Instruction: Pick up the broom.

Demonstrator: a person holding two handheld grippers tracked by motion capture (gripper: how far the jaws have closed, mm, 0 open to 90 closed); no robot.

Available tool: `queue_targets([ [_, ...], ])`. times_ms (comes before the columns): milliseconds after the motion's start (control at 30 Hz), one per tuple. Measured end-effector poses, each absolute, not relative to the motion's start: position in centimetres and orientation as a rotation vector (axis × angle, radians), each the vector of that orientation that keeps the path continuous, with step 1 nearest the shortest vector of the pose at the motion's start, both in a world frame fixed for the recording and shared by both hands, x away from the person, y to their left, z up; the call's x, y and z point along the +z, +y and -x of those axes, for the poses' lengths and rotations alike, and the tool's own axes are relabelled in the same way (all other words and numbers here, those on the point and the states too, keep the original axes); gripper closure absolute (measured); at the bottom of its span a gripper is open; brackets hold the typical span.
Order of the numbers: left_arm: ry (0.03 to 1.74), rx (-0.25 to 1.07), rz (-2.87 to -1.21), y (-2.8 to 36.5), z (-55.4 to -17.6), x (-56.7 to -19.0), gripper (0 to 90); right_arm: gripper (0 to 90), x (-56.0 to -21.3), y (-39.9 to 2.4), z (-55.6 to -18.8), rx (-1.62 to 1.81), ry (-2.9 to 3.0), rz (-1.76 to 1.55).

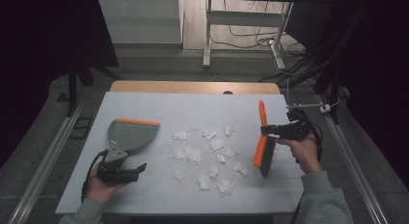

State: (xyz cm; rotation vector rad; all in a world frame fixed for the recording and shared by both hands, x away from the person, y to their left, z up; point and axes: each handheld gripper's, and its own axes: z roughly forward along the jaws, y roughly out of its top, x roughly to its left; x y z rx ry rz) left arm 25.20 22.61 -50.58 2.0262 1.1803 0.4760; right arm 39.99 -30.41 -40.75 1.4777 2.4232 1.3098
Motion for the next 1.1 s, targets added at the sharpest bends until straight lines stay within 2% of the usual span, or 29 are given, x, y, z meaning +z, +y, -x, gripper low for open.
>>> queue_targets([
  [633,1.065,0.459,-2.029,18.9,-26.0,-48.8,20.3,71.1,-41.4,-25.6,-38.4,1.576,2.316,-1.356],
  [1100,0.921,0.407,-2.049,13.1,-27.2,-47.3,20.3,71.1,-42.6,-22.4,-37.5,1.694,2.242,-1.287],
])
